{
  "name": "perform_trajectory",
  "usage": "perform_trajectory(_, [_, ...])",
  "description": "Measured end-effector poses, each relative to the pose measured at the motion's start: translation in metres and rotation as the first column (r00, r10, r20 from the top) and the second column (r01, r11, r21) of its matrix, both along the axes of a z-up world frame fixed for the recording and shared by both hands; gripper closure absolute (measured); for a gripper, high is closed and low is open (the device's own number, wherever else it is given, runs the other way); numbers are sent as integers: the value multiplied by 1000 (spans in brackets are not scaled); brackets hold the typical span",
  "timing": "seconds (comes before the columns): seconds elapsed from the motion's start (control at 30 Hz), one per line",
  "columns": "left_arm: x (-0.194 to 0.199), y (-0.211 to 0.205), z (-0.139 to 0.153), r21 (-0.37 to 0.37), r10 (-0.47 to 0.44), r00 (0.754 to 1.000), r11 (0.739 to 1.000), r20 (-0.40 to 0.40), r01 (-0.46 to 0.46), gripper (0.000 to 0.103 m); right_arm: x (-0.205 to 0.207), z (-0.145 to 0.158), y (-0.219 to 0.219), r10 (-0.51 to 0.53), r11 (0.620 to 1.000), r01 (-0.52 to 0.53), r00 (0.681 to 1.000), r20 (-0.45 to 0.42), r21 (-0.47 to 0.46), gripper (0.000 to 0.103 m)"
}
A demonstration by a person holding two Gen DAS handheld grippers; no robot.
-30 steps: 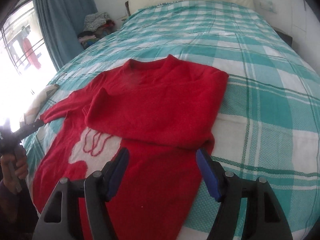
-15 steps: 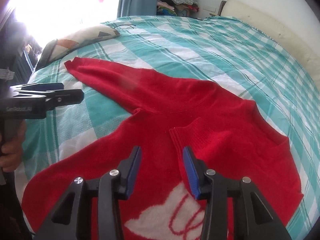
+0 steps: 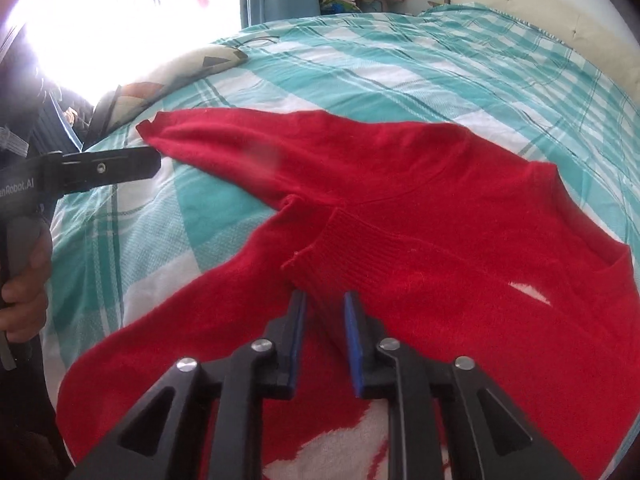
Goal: Fold small clothes
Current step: 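Pinch the folded side onto the body and open the right gripper, then withdraw the open right gripper from the sweater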
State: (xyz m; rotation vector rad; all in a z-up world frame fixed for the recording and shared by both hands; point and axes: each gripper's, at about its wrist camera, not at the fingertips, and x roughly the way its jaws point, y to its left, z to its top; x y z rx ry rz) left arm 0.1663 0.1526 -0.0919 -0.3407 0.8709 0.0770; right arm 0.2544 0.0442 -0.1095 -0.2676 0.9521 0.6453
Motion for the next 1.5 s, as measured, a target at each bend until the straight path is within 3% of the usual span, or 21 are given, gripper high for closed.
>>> perform_trajectory(0.13, [-2,0,-2,16,-1,1000,1000,-6,1,7,-26,12,-43,-110,984,109,994,-3,139,51])
perform_trajectory(0.23, [0,-2,-6,6,-9,1000,1000,-24,9,7,-50,13,-92,-219,962,219,976,-22,165,51])
perform_trajectory(0.37, [0,-12,-10,44,-31,999,999,-39,32,7,-99,-2,-174,-383,918,384,923,-27,95,51])
perform_trajectory(0.5, [-1,-24,-20,103,-49,996,993,-73,56,7,-154,0,-240,-514,856,510,857,32,81,50])
perform_trajectory(0.7, [0,-37,-42,194,-37,989,979,-146,66,7,-201,2,-268,-609,793,594,780,144,137,38])
perform_trajectory(0.9, [-2,-39,-46,225,-30,988,972,-153,65,6,-189,-11,-260,-587,810,580,798,137,90,33])
perform_trajectory(1.17, [-2,-30,-47,166,-32,985,984,-167,60,5,-197,-20,-259,-598,800,595,783,169,74,25])
perform_trajectory(1.5, [-1,-37,-51,207,-39,982,975,-186,78,1,-197,-21,-261,-602,797,598,781,165,81,22])
